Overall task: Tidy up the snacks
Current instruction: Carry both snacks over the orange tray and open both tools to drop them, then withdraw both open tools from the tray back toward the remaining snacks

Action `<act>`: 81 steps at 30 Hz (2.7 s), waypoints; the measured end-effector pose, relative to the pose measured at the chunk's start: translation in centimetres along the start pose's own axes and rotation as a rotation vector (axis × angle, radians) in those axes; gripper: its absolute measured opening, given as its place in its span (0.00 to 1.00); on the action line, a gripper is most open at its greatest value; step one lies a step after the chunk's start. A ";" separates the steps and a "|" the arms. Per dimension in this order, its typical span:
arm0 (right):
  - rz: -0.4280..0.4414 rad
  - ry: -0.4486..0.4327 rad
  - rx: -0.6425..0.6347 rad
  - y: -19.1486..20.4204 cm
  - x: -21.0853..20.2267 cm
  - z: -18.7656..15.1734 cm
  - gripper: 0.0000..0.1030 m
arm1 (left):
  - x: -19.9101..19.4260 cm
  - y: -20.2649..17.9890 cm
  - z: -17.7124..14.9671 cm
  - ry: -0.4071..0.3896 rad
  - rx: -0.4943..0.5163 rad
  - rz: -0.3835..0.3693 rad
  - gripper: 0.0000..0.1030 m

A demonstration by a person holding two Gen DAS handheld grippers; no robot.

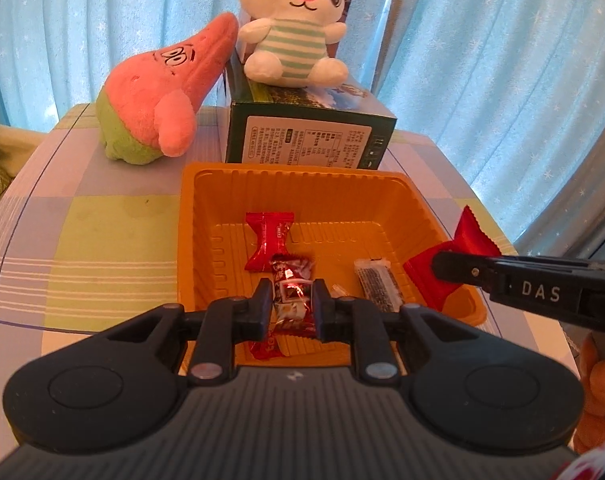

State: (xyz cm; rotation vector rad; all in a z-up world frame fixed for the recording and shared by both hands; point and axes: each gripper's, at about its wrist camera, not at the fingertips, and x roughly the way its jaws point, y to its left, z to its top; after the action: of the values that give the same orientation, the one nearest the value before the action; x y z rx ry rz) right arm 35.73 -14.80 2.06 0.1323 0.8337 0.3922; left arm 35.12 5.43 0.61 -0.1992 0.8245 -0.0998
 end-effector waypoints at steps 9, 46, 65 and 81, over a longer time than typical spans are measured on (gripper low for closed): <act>0.013 0.015 0.009 0.2 0.6 0.0 0.18 | -1.1 1.0 -1.1 -0.014 -0.017 -0.003 0.20; -0.073 0.032 0.072 1.1 -13.5 -12.4 0.62 | -14.9 -2.6 -13.5 -0.037 -0.027 0.062 0.52; -0.086 0.055 0.096 2.7 -19.3 -20.2 0.62 | -21.2 -3.6 -20.6 -0.042 -0.028 0.074 0.69; -0.084 0.051 0.107 2.1 -19.6 -24.2 0.62 | -20.7 -2.7 -23.3 0.000 -0.002 0.099 0.69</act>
State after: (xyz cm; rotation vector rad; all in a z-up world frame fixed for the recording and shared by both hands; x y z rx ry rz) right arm 5.28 -21.43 0.06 0.1862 0.9082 0.2728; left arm 3.93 3.06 0.70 -0.1600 0.8326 -0.0065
